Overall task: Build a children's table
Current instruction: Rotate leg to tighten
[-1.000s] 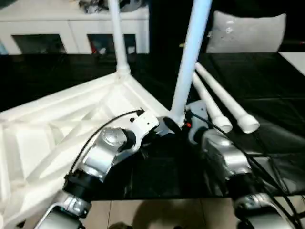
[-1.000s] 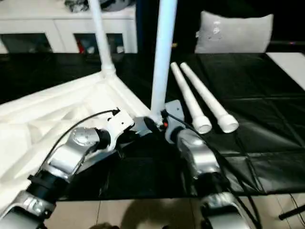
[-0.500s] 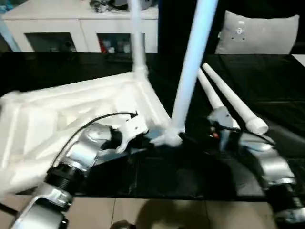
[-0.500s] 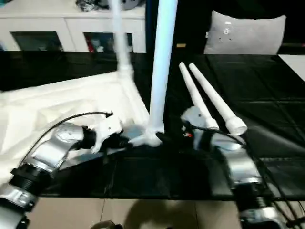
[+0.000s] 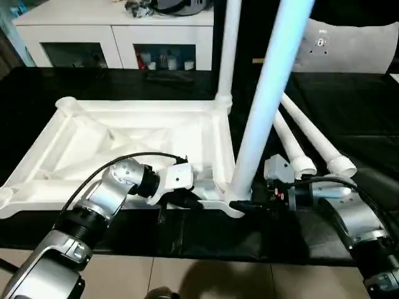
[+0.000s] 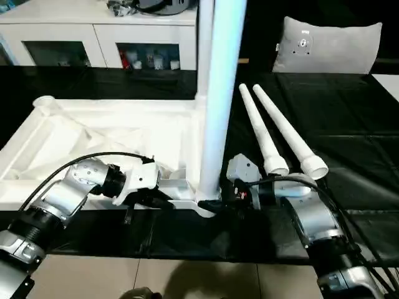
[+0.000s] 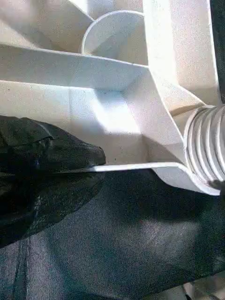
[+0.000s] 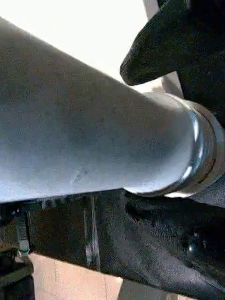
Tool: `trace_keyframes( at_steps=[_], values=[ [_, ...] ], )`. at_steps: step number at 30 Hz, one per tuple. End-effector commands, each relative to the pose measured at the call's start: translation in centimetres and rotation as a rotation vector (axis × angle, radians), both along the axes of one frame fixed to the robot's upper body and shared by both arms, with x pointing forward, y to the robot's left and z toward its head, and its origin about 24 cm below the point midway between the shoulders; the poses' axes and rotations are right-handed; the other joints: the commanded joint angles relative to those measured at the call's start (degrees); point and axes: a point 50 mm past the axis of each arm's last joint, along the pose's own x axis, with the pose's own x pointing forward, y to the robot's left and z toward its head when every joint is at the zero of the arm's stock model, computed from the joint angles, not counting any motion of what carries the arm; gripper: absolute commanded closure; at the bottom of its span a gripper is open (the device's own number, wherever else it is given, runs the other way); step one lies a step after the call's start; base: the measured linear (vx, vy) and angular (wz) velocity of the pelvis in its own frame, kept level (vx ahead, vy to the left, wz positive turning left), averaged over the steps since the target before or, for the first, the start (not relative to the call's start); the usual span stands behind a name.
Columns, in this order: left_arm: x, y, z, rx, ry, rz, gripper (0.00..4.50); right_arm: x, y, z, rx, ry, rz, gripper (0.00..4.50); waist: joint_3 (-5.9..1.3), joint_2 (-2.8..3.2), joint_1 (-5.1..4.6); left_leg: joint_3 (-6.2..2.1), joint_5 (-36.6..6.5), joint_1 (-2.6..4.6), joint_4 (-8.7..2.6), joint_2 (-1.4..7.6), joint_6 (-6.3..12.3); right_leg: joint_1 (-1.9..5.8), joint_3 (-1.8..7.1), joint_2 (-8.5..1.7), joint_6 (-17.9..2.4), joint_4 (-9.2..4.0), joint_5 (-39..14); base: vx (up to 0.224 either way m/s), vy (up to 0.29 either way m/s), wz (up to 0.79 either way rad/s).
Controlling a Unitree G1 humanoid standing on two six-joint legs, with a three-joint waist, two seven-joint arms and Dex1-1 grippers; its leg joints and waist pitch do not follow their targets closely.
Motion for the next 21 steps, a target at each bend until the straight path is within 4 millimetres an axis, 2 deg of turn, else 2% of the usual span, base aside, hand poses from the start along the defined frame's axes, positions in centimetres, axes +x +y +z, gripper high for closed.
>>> trace_keyframes(
  at_steps=[1, 6, 8, 14, 15, 16, 18, 20, 21],
  values=[
    [0.1, -0.5, 0.9, -0.001, -0.027, -0.072, 4.5, 0.3, 0.3, 0.2, 0.008, 0.01, 0.015, 1.09, -4.47, -0.38, -0.03, -1.68, -11.8, 0.91, -3.76, 4.46, 4.41, 2.73, 3.94, -6.52, -7.7, -4.43, -19.8, 0.0, 0.0, 0.0],
    [0.1, -0.5, 0.8, -0.001, -0.023, -0.078, 4.5, 0.2, 0.3, 0.1, 0.02, 0.046, 0.031, 1.35, -4.58, -0.47, 0.05, -1.64, -10.8, 0.76, -3.69, 4.44, 4.83, 2.75, 3.94, -6.43, -7.6, -4.28, -18.8, 0.0, 0.0, 0.0],
    [0.1, -0.4, 0.7, 0.0, -0.022, -0.079, 4.5, 0.2, 0.3, 0.0, 0.02, 0.054, 0.035, 1.59, -4.57, -0.45, 0.08, -1.59, -10.6, 0.8, -3.66, 4.41, 4.89, 2.7, 3.92, -6.4, -7.6, -4.32, -18.9, 0.0, 0.0, 0.0],
    [0.3, -0.4, 0.7, -0.028, -0.007, -0.006, 4.5, -0.5, 0.8, -0.4, 0.098, 0.113, 0.045, 1.75, -4.52, -0.33, 0.16, -1.63, -11.3, 0.92, -3.73, 4.53, 4.36, 2.67, 3.91, -6.48, -7.4, -4.42, -20.0, 0.0, 0.0, 0.0],
    [0.4, -0.5, 0.7, -0.041, -0.01, 0.016, 4.5, -0.6, 1.1, -0.5, 0.109, 0.119, 0.038, 1.76, -4.52, -0.15, 0.24, -1.64, -11.4, 0.96, -3.72, 4.51, 4.29, 2.64, 3.92, -6.47, -7.4, -4.45, -20.2, 0.0, 0.0, 0.0],
    [0.5, -0.8, 0.8, -0.077, -0.008, 0.087, 4.5, -0.9, 1.9, -1.0, 0.141, 0.146, 0.01, 1.76, -4.56, -0.33, 0.34, -1.7, -10.9, 1.03, -3.83, 4.79, 4.02, 2.74, 4.07, -6.58, -7.6, -4.33, -19.5, 0.0, 0.0, 0.0],
    [0.6, -0.9, 0.9, -0.091, -0.006, 0.118, 4.5, -1.0, 2.2, -1.2, 0.151, 0.16, -0.005, 1.78, -4.52, -0.24, 0.42, -1.66, -11.1, 1.01, -3.79, 4.59, 4.13, 2.57, 3.95, -6.48, -7.6, -4.47, -20.0, 0.0, 0.0, 0.0],
    [0.7, -1.8, 1.0, -0.115, -0.024, 0.211, 4.5, -0.7, 3.7, -2.1, 0.163, 0.172, -0.105, 1.78, -4.28, -0.18, 0.12, -1.82, -13.0, 1.19, -4.01, 4.66, 2.96, 2.46, 3.87, -6.64, -7.0, -4.72, -23.1, 0.0, 0.0, 0.0],
    [0.7, -1.8, 1.0, -0.115, -0.024, 0.211, 4.5, -0.7, 3.7, -2.1, 0.163, 0.172, -0.105, 1.78, -4.04, -0.21, -0.09, -1.77, -13.7, 1.21, -4.04, 4.41, 2.84, 2.35, 3.7, -6.58, -6.6, -5.19, -24.7, 0.0, 0.0, 0.0]
  ],
)
